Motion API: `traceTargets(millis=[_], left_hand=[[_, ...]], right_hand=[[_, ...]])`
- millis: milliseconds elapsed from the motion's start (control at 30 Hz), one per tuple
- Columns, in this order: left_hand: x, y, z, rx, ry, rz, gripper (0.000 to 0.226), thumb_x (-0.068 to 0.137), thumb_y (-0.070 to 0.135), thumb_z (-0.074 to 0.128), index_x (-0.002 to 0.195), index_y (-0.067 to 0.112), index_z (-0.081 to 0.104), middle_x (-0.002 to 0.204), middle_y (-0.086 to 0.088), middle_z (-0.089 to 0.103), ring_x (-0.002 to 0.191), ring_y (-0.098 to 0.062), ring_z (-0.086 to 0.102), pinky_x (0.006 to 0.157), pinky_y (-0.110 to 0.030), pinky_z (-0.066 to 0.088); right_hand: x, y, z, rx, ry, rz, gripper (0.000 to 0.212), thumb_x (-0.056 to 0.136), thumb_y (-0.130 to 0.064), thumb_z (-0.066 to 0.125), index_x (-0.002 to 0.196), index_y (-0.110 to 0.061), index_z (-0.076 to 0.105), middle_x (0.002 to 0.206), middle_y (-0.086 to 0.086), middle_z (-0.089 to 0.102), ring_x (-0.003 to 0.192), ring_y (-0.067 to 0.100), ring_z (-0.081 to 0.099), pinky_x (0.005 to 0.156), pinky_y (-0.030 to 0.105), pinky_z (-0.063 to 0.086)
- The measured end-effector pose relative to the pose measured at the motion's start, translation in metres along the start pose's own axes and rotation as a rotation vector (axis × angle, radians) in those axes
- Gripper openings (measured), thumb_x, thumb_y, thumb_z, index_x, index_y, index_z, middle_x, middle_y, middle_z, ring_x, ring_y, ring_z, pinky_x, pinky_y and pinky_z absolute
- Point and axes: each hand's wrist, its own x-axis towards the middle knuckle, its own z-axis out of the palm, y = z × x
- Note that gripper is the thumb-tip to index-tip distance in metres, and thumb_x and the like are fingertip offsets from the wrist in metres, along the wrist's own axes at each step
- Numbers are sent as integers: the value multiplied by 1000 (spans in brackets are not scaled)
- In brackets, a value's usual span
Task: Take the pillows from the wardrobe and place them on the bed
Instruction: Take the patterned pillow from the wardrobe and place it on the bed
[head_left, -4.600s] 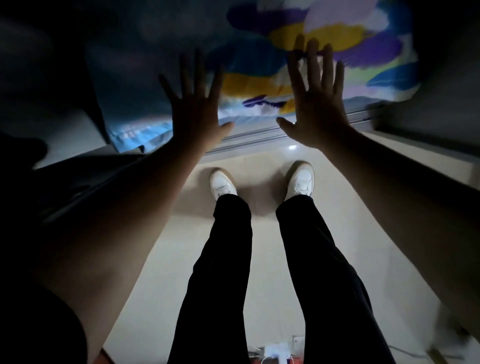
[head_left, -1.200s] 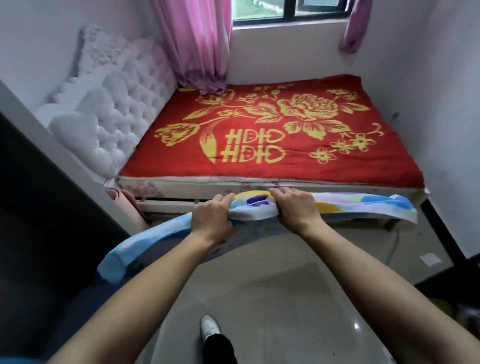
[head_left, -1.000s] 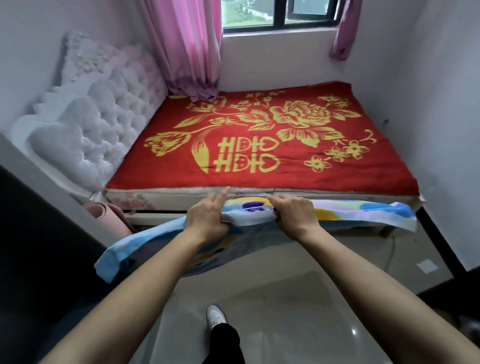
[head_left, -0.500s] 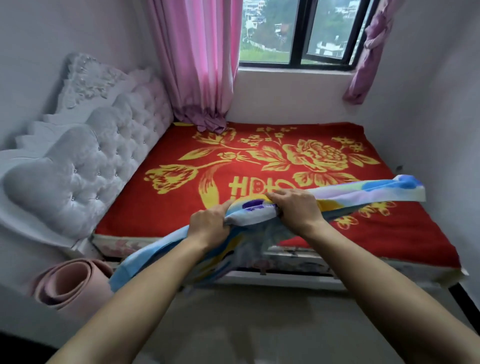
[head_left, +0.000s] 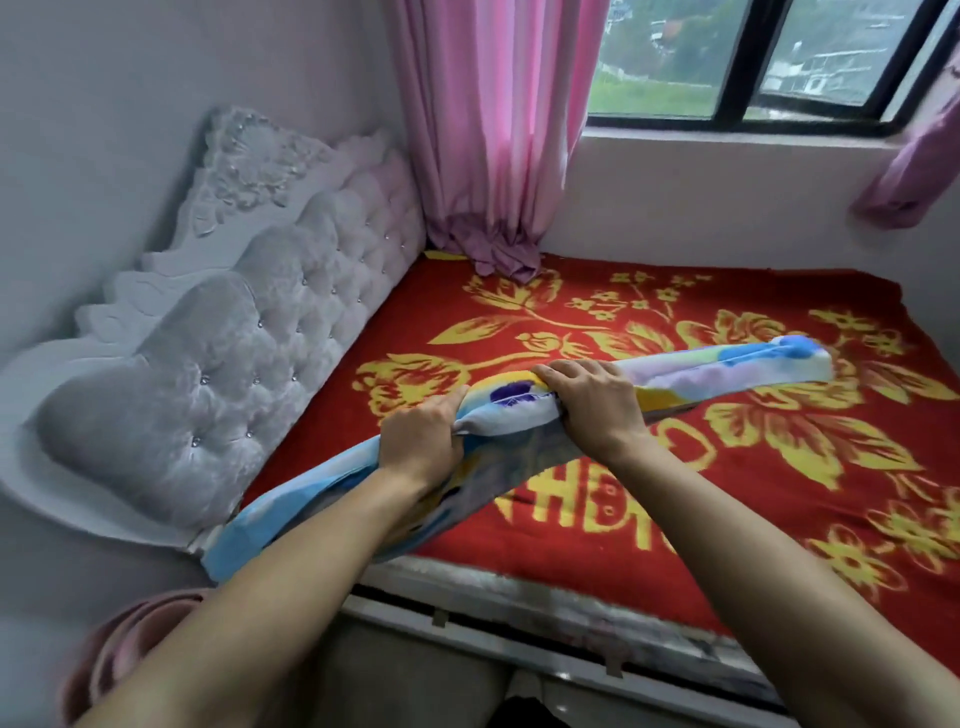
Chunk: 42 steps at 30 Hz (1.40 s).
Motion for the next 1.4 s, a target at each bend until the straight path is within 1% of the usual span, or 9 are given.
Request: traceTargets(millis=[333, 667, 767, 900, 1033, 1133, 1233, 1300, 1400], left_hand=[[136, -103, 21, 115, -25, -143, 54, 84, 41, 51, 137, 35, 48, 99, 1, 73, 76, -31, 69, 60, -36, 51], [232, -220, 61, -80, -17, -215, 40, 84, 39, 59, 125, 37, 58, 82, 3, 73, 70, -26, 68, 56, -29, 47], [269, -256, 79, -212, -66, -204, 35, 82, 36, 58, 117, 38, 59, 77, 1, 72, 69, -28, 67, 57, -32, 52], [308, -300, 112, -399, -146, -242, 47, 79, 26, 57, 124, 41, 61, 91, -1, 75, 82, -30, 68, 69, -38, 57], [327, -330, 161, -612, -199, -263, 34, 78, 27, 64, 111, 35, 68, 88, 5, 75, 81, -24, 69, 63, -32, 55], [326, -346, 207, -820, -235, -382, 28, 78, 29, 73, 106, 33, 70, 78, 15, 72, 77, -15, 69, 56, -21, 49], [318, -371, 259, -997, -265, -513, 36, 73, 45, 74, 106, 30, 70, 87, 12, 74, 85, -14, 70, 75, -36, 57], [314, -394, 297, -972, -296, -553, 49, 70, 51, 73, 112, 27, 67, 100, 4, 75, 96, -22, 70, 85, -45, 56], [313, -431, 350, -709, -316, -574, 69, 70, 64, 65, 126, 26, 56, 116, -5, 71, 104, -31, 67, 88, -45, 54]], right_hand=[[196, -15, 73, 151, -41, -120, 50, 90, -22, 55, 139, -29, 52, 130, -6, 63, 118, 22, 58, 99, 39, 42], [330, -61, 131, 124, 54, -123, 42, 92, -22, 52, 134, -23, 58, 131, 0, 62, 121, 27, 57, 104, 44, 38], [359, -76, 152, 96, 95, 40, 50, 89, -18, 56, 138, -22, 55, 145, 12, 51, 137, 35, 44, 117, 51, 27], [381, -103, 194, 129, 246, 315, 67, 90, -18, 63, 151, -16, 36, 158, 29, 24, 148, 42, 21, 122, 53, 17], [387, -134, 255, 433, 356, 714, 82, 96, -39, 61, 156, -12, 12, 161, 30, 1, 152, 37, 4, 123, 43, 13], [376, -148, 316, 606, 118, 989, 76, 100, -33, 52, 157, -5, 9, 164, 25, 3, 153, 33, 3, 123, 37, 8], [360, -163, 388, 680, -216, 884, 62, 105, -25, 40, 155, 1, 14, 164, 21, 11, 153, 34, 7, 123, 39, 9], [354, -174, 434, 690, -309, 848, 60, 107, -30, 34, 157, -3, 14, 166, 16, 9, 154, 29, 3, 122, 36, 7], [354, -193, 500, 593, -455, 828, 62, 105, -46, 28, 159, -19, 12, 167, 14, 3, 153, 31, 4, 123, 44, 8]])
